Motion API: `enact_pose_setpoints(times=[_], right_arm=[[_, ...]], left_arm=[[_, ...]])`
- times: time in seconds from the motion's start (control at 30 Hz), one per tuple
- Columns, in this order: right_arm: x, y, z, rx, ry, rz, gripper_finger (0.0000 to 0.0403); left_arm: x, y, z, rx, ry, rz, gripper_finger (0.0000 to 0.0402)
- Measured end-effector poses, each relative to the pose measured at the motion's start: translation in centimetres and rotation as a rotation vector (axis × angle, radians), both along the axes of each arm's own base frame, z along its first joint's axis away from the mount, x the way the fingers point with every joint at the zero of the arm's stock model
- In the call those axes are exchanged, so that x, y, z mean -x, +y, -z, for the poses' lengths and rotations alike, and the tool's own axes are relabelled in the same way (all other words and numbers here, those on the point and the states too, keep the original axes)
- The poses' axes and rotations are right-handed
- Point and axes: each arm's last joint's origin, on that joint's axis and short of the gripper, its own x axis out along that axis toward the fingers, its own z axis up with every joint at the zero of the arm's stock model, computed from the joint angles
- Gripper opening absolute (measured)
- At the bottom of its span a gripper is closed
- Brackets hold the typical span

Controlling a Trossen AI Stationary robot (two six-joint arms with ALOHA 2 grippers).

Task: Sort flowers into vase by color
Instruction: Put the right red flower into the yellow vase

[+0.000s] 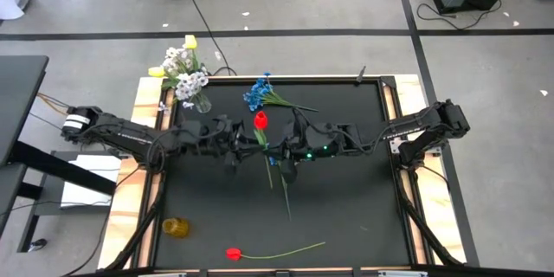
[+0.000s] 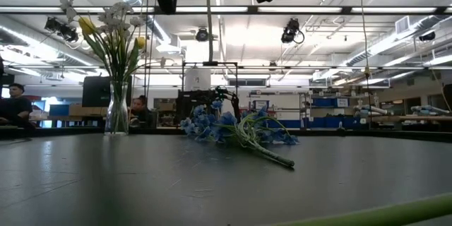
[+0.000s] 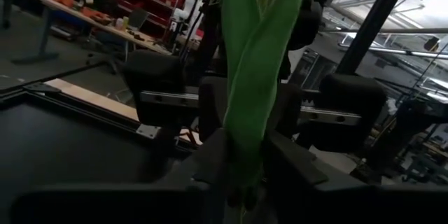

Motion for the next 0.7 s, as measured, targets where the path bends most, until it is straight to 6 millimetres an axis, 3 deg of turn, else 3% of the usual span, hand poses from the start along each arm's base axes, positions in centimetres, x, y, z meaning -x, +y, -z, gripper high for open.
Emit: enact_pose_setpoints(times=[0.23,0.33,0.5,0.7], right_arm=[[0.0,-0.1,0.0,0.013,-0.006,-0.006,0.0009],[0.0,-0.2,0.0,-0.025,-0.008,0.046,0.0020],[0.1,-0.8,0.5,-0.072,0.053,0.084,0.0074],[1.7,-0.8,0.6,-0.063,0.183,0.121,0.0140]], left_arm=[[0.0,0.2,0.0,-0.001,-0.001,0.016,0.0017],[0.0,0.2,0.0,-0.001,-0.001,0.012,0.0010],[0.2,0.4,0.2,-0.034,0.036,-0.031,0.0008],[1.3,0.5,-0.6,-0.091,0.048,-0.064,0.0006]])
